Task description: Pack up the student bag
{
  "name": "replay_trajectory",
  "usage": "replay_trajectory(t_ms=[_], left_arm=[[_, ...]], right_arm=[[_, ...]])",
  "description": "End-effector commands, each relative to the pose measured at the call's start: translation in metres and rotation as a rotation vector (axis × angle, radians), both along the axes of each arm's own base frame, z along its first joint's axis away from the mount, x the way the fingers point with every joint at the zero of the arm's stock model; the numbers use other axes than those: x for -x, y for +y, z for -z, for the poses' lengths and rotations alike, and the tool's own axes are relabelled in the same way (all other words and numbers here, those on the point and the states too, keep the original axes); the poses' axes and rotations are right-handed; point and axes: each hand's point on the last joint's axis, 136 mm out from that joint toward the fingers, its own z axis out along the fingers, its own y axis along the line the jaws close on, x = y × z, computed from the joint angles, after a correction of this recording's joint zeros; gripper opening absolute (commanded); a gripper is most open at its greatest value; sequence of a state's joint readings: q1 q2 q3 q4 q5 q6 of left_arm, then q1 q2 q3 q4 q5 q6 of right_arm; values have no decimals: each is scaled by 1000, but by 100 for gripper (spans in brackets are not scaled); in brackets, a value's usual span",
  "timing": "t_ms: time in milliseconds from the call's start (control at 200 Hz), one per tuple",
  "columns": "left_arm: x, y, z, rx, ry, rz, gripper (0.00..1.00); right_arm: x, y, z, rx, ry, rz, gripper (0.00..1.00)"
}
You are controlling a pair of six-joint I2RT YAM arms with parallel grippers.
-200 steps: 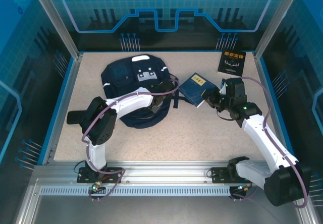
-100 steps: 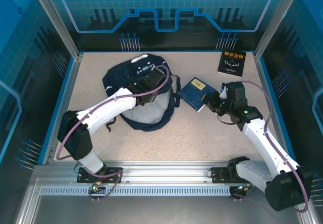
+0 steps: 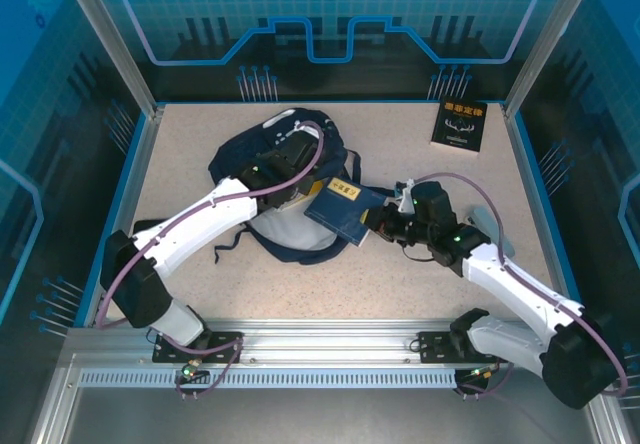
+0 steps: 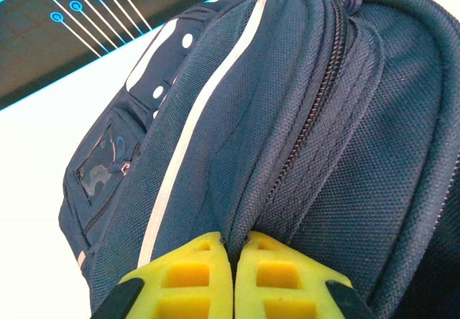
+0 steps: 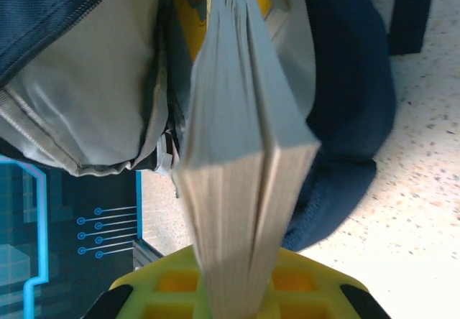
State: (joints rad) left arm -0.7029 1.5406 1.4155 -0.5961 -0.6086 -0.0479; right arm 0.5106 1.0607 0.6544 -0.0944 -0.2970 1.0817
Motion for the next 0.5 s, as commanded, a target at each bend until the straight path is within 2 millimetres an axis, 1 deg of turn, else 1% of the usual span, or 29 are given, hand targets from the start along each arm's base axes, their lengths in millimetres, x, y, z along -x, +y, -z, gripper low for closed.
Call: replay_trajectory(t_ms=[0,95,180,245,305,340,345,355,380,495], left_arm=[[3,-9,-82,232,-198,-10,0],[8,-10,-90,280,-201,-5,0],[11,-11,-93,317,-195,-1,0],[13,-12,-95,336,-194,-8,0],[14,-11,-96,350,-195,-18,0],[15,-11,-97,363,-198,-27,0],[15,-11,-97,367,-198,-28,0],[15,-11,-97,372,-198,-27,0],[16,-12,-97,384,-200,-27,0],[18,-16,-103,425,-210,-18,0]], right_arm=[[-22,17,-24,-66,-70,28,7],[-32,30,-25,-65,-81,40,7],[-44,43,-28,-64,-84,43,7],[-55,49,-27,-41,-78,68,7],[-65,54,-22,-18,-70,103,7],[-68,54,-11,2,-42,130,7],[-70,55,-15,-5,-47,134,7],[-73,57,-18,-10,-50,140,7],[-77,60,-17,-10,-44,151,7],[-88,69,3,21,40,196,9]])
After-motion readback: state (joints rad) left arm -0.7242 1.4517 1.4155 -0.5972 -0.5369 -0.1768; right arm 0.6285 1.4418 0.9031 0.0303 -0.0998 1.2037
